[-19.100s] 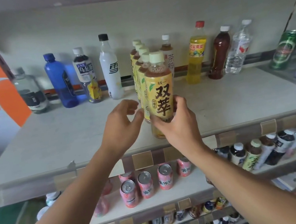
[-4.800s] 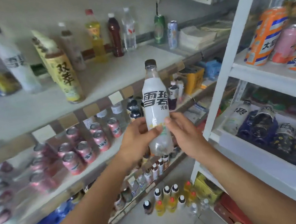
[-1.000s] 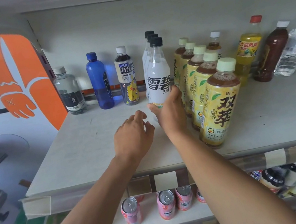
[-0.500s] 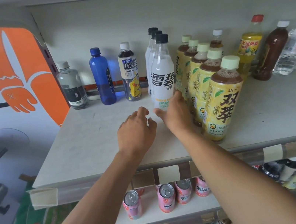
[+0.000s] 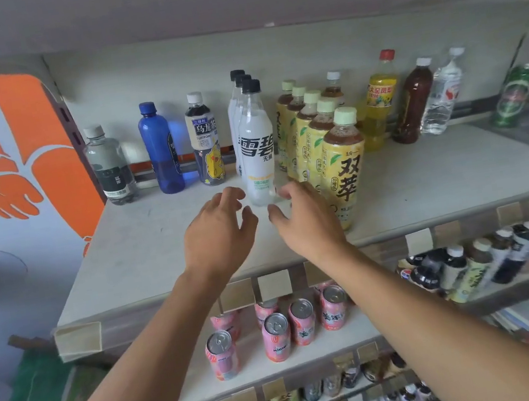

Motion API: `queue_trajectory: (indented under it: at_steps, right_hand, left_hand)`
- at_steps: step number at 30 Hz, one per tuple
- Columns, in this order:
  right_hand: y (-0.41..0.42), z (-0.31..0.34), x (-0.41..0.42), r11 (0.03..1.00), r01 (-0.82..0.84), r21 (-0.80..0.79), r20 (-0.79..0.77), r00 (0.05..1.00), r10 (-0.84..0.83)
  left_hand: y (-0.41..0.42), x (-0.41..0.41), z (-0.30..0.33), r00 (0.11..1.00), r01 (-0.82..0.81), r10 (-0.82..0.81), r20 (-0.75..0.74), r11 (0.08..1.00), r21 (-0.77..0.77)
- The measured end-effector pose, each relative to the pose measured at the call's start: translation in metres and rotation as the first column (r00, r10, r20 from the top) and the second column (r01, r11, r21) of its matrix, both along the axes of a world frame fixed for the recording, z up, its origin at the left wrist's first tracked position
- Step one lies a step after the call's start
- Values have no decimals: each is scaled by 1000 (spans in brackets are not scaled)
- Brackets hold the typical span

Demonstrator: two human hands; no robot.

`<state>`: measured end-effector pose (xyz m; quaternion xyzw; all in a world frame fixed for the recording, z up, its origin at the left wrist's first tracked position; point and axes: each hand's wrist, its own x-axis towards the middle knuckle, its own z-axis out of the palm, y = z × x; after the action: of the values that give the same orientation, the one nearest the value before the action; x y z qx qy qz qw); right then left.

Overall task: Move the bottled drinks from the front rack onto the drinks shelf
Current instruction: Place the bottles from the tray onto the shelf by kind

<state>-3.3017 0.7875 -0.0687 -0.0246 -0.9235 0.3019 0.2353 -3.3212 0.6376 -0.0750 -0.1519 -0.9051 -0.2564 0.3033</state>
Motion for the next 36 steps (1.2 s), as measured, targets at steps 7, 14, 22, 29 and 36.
queue_trajectory:
  at_steps: [7,14,22,29,36]
  right_hand:
    - [40,-8,99,996,-63,-55,-99,993,57]
    - [119,-26,219,998,57,-2,-39,998,-57]
    - [197,-56,346,965,259,-44,34,966,-257]
    - [251,-84,407,880,463,-104,138,883,-448]
    - [307,-97,435,742,664,-90,251,736,-629]
  left_hand:
    - [35,80,-2,978,210,-210,7,977,27]
    - [105,176,-9,914,402,-398,73,915,-44]
    - [199,261,-37,794,605,-592,138,791,-88]
    - [272,292,-59,658,749,-716,234,654,-105]
    - [357,294,-69,478,874,-821,312,479,-80]
